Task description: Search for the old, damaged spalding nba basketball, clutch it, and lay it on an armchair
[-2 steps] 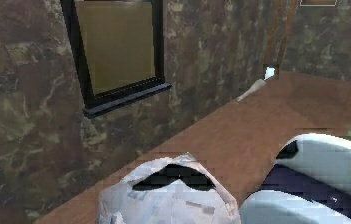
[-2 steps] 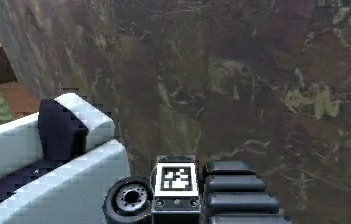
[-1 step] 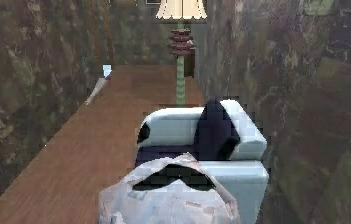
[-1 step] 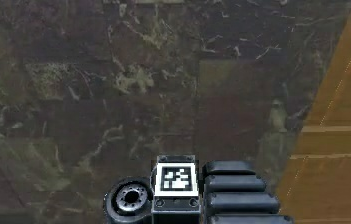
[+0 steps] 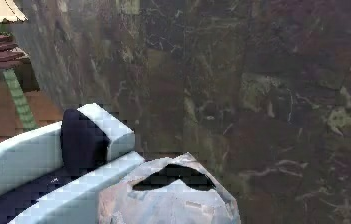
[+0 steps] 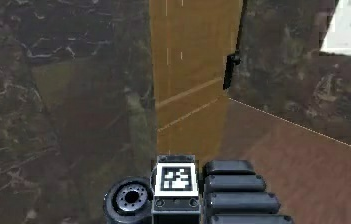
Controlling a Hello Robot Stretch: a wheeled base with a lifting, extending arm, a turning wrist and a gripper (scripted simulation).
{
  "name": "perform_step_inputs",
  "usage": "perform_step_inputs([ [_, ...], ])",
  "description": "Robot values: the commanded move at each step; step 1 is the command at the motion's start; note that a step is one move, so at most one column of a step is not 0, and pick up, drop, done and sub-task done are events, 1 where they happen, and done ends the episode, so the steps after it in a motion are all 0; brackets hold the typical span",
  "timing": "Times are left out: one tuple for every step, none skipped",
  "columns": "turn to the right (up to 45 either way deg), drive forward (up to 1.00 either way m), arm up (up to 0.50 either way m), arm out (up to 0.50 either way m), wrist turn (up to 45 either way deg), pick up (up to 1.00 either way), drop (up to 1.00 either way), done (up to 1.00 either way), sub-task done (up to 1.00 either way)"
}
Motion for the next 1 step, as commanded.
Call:
perform_step_inputs([
  [0.0,0.15,0.0,0.0,0.0,0.0,0.0,0.0,0.0],
])
